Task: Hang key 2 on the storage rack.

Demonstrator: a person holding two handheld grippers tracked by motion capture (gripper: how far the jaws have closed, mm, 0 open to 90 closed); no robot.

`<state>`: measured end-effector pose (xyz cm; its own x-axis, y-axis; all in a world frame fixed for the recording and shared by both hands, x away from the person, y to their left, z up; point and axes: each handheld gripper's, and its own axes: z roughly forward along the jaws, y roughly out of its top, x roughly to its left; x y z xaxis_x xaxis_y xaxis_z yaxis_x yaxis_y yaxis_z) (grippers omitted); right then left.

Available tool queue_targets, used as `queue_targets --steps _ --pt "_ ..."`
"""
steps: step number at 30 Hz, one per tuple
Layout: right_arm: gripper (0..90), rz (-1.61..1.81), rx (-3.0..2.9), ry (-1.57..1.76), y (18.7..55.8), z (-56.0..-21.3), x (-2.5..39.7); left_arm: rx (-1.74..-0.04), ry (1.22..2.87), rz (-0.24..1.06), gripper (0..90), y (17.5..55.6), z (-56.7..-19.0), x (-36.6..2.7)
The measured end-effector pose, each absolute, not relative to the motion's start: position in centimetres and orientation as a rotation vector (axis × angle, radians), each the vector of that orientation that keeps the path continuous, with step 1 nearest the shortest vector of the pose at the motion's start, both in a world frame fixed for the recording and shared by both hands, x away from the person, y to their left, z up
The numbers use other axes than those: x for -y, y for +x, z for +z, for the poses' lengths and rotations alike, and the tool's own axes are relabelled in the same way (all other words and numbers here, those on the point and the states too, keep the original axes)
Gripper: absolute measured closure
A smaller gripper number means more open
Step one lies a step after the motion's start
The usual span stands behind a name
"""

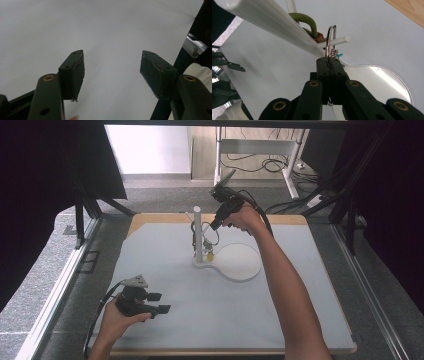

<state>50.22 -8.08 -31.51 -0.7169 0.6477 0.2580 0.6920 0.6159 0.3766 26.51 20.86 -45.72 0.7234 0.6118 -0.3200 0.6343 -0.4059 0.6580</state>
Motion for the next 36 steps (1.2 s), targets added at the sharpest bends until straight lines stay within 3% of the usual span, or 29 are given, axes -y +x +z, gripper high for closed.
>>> queue_targets --steps 20,36 --pt "86.6 -0.731 2.693 -1.089 49.8 -34.2 8.5 -0.945 2.13 -0.051 36.9 26.8 -45.9 -20.3" --pt "58.8 -0.846 2.695 -1.092 48.2 -33.6 11.4 -0.936 2.147 -0.037 36.9 26.2 -45.8 -20.4"
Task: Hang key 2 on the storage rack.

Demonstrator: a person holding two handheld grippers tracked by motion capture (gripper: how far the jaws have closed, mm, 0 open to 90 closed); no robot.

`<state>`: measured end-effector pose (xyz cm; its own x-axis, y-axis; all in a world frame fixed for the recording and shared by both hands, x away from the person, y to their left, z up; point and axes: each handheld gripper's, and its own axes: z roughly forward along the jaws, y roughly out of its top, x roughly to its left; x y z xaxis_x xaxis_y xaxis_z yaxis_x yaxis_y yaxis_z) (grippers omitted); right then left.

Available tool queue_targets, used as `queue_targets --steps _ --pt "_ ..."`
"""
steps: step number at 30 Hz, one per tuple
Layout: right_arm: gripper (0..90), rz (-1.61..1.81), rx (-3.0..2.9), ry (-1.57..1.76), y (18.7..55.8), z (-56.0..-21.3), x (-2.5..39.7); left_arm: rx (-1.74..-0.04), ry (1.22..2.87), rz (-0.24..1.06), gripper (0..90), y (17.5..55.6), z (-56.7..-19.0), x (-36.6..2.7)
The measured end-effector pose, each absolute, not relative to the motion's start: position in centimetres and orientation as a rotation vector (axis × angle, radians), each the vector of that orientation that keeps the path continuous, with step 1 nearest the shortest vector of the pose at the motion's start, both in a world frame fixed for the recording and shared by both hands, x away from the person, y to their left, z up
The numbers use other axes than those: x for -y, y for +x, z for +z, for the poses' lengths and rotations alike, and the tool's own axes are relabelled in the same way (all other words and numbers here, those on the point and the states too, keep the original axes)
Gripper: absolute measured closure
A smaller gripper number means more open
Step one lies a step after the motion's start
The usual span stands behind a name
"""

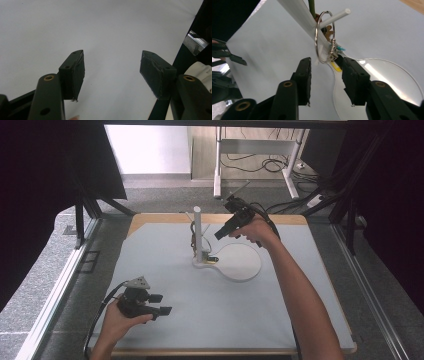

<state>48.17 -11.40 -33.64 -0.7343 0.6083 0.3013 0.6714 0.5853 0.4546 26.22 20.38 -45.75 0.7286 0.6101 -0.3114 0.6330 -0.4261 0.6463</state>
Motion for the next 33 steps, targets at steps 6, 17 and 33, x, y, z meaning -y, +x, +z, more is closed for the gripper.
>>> queue_targets --steps 6,17,33 --pt "55.0 -0.831 2.747 -1.088 46.5 -33.0 12.8 -0.935 2.146 -0.036 36.8 26.1 -45.7 -20.4" --pt "52.4 -0.82 2.766 -1.106 43.5 -34.0 17.4 -0.942 2.161 -0.042 36.8 26.5 -45.9 -20.3" --pt "51.2 -1.013 2.673 -1.112 37.8 -40.5 23.9 -0.948 2.187 -0.06 36.7 26.8 -46.6 -19.5"
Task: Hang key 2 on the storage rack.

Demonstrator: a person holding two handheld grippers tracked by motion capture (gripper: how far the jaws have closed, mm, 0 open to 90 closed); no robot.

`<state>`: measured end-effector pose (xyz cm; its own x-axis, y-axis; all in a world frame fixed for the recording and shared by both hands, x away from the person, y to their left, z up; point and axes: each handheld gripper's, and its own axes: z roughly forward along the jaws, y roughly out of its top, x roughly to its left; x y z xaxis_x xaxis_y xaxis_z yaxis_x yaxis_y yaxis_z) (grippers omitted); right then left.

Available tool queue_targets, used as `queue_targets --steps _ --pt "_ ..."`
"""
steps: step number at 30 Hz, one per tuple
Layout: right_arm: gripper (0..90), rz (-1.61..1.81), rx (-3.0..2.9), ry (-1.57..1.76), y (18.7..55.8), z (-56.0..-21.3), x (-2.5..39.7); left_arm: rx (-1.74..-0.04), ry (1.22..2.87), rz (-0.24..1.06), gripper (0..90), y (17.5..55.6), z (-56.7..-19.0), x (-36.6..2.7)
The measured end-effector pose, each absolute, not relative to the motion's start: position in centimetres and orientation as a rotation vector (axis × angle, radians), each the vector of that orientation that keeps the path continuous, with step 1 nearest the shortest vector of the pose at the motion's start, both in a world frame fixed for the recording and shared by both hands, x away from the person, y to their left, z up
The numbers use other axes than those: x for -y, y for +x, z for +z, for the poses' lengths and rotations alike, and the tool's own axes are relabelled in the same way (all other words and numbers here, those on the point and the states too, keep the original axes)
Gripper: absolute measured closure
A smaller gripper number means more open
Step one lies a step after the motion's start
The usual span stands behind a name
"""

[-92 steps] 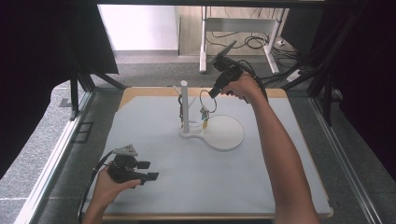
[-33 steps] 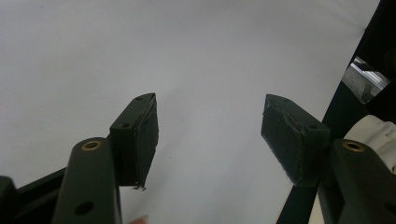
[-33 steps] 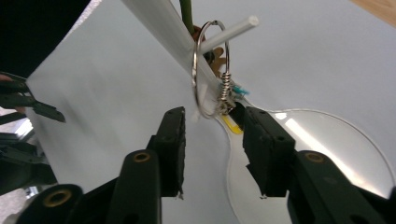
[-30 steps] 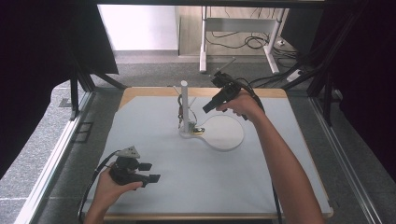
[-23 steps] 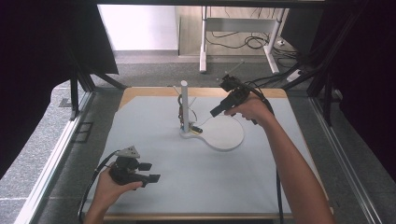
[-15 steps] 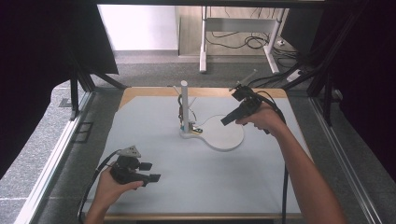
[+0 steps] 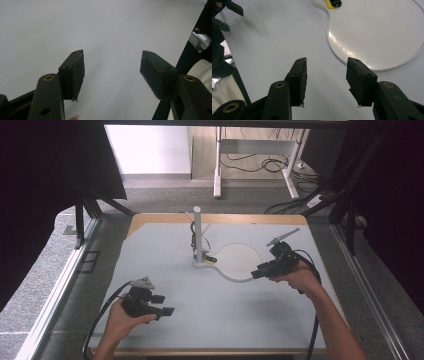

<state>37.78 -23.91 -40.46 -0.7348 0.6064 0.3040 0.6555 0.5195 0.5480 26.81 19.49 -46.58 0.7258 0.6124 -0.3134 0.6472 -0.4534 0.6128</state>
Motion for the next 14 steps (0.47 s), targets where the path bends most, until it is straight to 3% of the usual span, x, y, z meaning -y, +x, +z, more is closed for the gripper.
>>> queue_targets --steps 8,14 --pt "50.8 -1.059 2.681 -1.121 36.5 -41.2 24.8 -0.948 2.195 -0.071 36.6 26.9 -46.8 -19.2" --pt "45.1 -1.136 2.729 -1.145 35.2 -40.7 25.1 -0.948 2.194 -0.072 36.5 27.1 -46.7 -19.3"
